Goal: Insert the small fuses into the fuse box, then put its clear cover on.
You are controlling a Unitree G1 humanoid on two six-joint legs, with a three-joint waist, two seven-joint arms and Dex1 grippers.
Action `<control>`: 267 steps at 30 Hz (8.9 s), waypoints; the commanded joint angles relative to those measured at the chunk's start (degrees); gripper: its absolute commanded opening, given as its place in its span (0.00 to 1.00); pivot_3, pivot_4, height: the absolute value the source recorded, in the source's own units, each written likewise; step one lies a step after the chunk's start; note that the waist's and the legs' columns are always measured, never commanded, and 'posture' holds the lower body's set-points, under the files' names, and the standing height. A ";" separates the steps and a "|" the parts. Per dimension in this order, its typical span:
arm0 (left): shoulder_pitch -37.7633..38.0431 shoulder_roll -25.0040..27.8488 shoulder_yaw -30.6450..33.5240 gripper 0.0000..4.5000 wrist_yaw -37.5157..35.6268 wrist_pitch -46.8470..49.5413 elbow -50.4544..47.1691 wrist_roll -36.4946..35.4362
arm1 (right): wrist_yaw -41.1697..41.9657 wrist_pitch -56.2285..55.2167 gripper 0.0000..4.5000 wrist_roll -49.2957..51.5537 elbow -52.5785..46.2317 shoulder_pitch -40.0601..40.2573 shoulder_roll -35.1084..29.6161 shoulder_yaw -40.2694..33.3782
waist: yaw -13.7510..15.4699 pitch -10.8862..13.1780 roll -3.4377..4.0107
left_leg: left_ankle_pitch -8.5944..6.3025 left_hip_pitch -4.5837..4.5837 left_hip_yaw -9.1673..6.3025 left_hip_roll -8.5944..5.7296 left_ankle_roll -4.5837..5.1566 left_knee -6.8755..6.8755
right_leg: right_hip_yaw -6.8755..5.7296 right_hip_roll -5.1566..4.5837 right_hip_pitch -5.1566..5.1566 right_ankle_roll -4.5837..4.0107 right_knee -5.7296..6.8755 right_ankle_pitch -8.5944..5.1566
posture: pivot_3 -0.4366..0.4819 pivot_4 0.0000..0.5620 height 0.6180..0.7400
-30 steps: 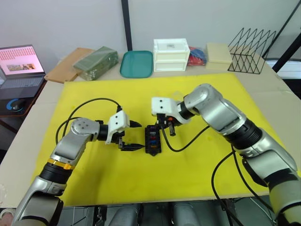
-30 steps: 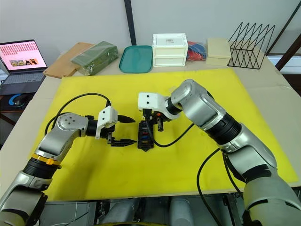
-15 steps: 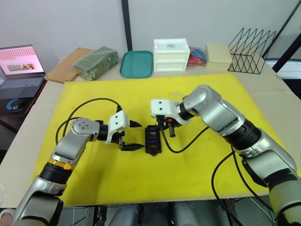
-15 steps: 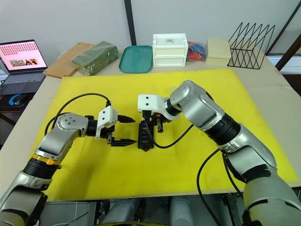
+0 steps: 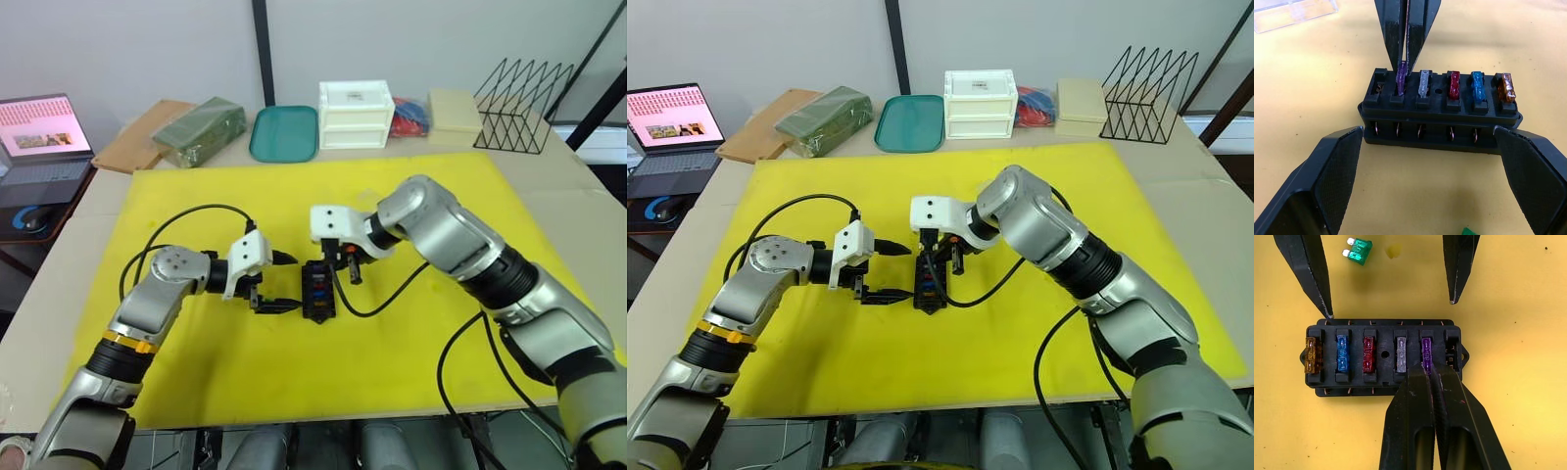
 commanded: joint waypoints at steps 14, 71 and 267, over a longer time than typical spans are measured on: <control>1.01 0.05 0.52 0.99 1.33 -0.68 -2.82 -0.06 | 1.29 -2.93 0.00 -2.36 3.58 -2.16 1.99 2.56 | -0.07 0.00 0.00 | 0.00 0.00 -0.01 0.00 -0.01 0.00 | 0.00 0.01 0.00 0.00 0.01 0.00 | 0.48 0.27 1.00; -0.52 2.10 1.22 1.00 -0.02 -0.91 -1.16 0.49 | -9.15 16.73 0.14 10.30 -6.57 1.78 1.41 -13.50 | 0.13 0.00 0.00 | 0.00 -0.01 -0.01 -0.01 0.00 0.00 | 0.01 -0.01 -0.01 0.00 0.02 0.00 | 0.48 0.27 1.00; 1.06 1.06 0.37 1.00 1.76 -2.23 -2.31 0.96 | -15.26 13.02 0.02 14.29 -7.18 -1.15 -3.08 0.58 | 0.07 -0.01 0.01 | 0.00 0.00 0.01 -0.01 0.00 -0.02 | 0.01 -0.02 -0.02 0.00 0.01 0.00 | 0.48 0.27 1.00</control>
